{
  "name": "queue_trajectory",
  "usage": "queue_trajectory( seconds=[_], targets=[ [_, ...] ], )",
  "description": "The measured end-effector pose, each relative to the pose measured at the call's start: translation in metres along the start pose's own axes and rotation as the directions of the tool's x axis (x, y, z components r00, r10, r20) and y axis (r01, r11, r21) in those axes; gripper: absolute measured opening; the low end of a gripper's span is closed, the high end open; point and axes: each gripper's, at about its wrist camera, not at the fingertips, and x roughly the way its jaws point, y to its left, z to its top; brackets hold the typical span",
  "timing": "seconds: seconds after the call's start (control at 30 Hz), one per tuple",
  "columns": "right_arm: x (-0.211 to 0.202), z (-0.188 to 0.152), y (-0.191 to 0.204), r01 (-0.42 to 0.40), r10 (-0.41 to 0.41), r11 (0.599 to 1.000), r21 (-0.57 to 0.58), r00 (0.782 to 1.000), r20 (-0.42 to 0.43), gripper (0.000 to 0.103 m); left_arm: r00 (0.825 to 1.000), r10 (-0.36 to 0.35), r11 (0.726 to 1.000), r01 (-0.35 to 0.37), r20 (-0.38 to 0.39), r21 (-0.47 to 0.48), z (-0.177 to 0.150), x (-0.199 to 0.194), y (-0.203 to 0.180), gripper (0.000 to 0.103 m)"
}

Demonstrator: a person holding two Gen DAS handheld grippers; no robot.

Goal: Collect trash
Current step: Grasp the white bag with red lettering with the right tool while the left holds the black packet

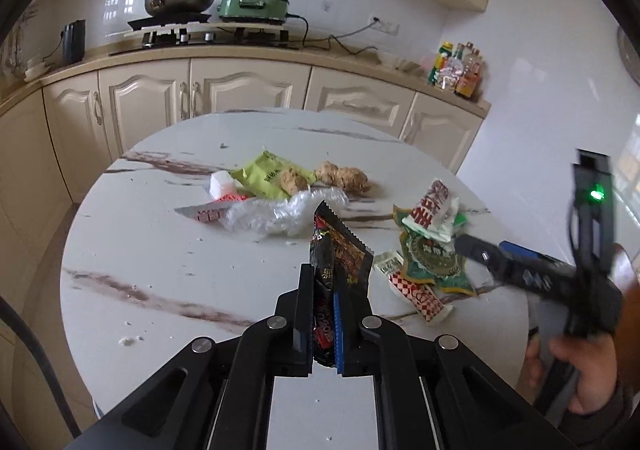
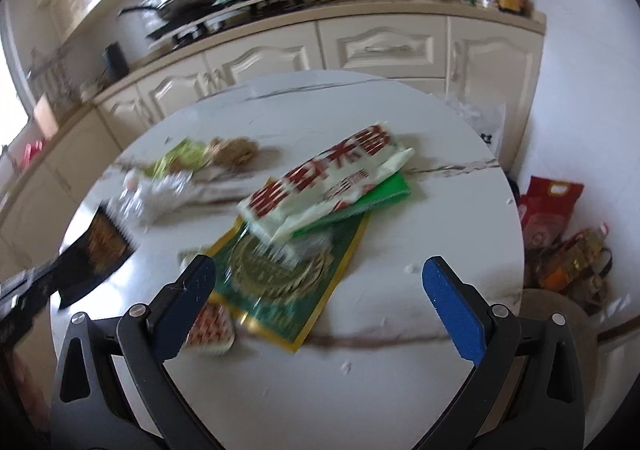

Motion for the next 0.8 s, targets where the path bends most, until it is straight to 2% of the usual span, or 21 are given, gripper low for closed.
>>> queue_trajectory(
  seconds=[0.2,0.33,0.5,0.63,0.7,0.77,0.8],
  targets=[
    [0.030,0.032,-0.012,0.058,-0.056,0.991,0.119,0.998,-0.026,0.103,0.999,0.046,0.999,-0.046,0.018,0.009,0.010,-0.003,0.005,0.004],
    [0.057,0.047,-0.016,0.106,-0.085,0.969,0.222,0.991,-0.101,0.103,0.995,0.091,0.995,-0.092,0.033,0.024,0.018,0.001,0.009,0.004],
    [0.077,0.057,-0.001,0.203,-0.188,0.971,0.124,0.974,-0.124,0.103,0.994,0.102,0.995,-0.102,0.026,0.021,0.025,0.010,0.015,0.004],
    [0.071,0.052,-0.007,0.206,-0.199,0.976,0.072,0.975,-0.099,0.094,0.996,0.091,0.996,-0.091,0.023,0.017,0.025,0.010,0.018,0.004],
    [0.062,0.049,-0.018,0.195,-0.188,0.978,0.076,0.978,-0.090,0.080,0.996,0.087,0.996,-0.087,0.025,0.006,0.026,0.008,0.019,0.004],
    [0.055,0.049,-0.031,0.146,-0.137,0.984,0.099,0.987,-0.088,0.078,0.996,0.081,0.997,-0.081,0.027,0.002,0.026,0.005,0.022,0.004],
    [0.053,0.048,-0.034,0.145,-0.137,0.985,0.090,0.986,-0.092,0.077,0.997,0.077,0.997,-0.077,0.027,0.002,0.026,0.003,0.021,0.004]
  ],
)
